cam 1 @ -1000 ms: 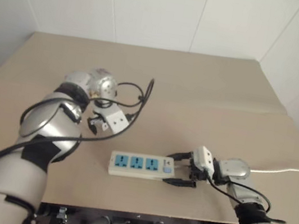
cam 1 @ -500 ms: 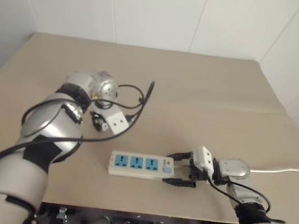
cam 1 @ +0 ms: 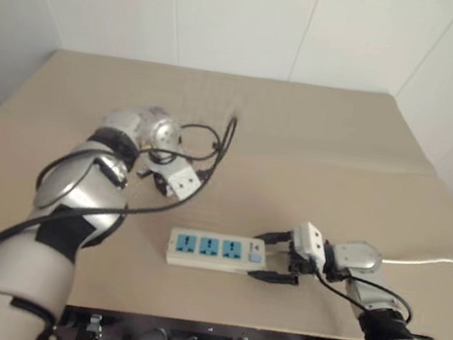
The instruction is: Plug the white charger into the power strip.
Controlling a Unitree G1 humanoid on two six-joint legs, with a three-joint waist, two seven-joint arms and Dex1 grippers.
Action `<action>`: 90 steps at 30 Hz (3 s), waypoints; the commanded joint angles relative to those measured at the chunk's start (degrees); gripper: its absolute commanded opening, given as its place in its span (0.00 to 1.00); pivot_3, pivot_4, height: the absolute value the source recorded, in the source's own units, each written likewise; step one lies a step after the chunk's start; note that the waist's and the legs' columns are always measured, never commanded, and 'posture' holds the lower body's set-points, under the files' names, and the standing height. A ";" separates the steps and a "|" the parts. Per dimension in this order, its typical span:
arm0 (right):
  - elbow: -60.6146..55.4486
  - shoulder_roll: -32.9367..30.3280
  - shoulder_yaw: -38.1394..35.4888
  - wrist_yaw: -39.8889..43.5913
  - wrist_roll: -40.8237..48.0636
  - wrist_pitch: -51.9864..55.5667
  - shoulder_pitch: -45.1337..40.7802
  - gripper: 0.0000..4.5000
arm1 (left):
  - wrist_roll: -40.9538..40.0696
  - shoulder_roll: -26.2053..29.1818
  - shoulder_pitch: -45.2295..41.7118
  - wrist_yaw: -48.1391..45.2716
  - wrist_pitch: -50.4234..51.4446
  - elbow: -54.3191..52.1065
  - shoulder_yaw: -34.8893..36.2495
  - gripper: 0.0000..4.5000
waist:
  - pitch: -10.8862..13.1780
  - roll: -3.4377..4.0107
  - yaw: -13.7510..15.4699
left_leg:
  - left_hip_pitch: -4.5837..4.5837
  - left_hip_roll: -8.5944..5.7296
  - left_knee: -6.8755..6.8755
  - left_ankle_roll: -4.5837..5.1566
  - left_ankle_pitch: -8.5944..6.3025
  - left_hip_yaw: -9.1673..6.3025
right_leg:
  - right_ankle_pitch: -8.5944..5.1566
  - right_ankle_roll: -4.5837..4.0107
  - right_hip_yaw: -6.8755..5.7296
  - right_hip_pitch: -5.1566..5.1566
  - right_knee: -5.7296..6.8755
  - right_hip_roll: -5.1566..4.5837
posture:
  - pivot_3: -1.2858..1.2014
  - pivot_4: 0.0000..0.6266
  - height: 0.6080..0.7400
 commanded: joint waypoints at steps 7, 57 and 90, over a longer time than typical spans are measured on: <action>1.34 -1.04 1.29 1.24 -1.83 1.13 0.32 0.76 | -49.92 1.60 -1.25 -11.50 28.05 -18.96 13.50 0.23 | 0.03 -0.05 -0.16 | -0.06 0.03 0.09 0.01 -0.01 -0.08 | -0.02 0.03 -0.02 -0.01 0.02 -0.01 | 0.52 0.24 1.00; 0.43 0.46 1.95 -0.58 -2.23 0.08 2.00 0.76 | -62.34 -0.20 47.79 10.02 68.89 -74.15 21.72 0.23 | -0.17 0.12 -0.43 | 0.36 0.08 0.25 0.04 -0.08 -0.08 | -0.01 0.06 0.28 0.23 0.15 0.04 | 0.52 0.24 1.00; 0.60 0.76 2.02 -1.70 -2.61 -0.62 2.56 0.76 | -59.42 -0.89 48.50 7.57 70.17 -69.49 19.47 0.23 | -0.29 -0.04 -0.40 | 0.40 0.08 0.15 0.03 -0.08 -0.05 | -0.01 0.06 0.28 0.25 0.09 0.03 | 0.52 0.24 1.00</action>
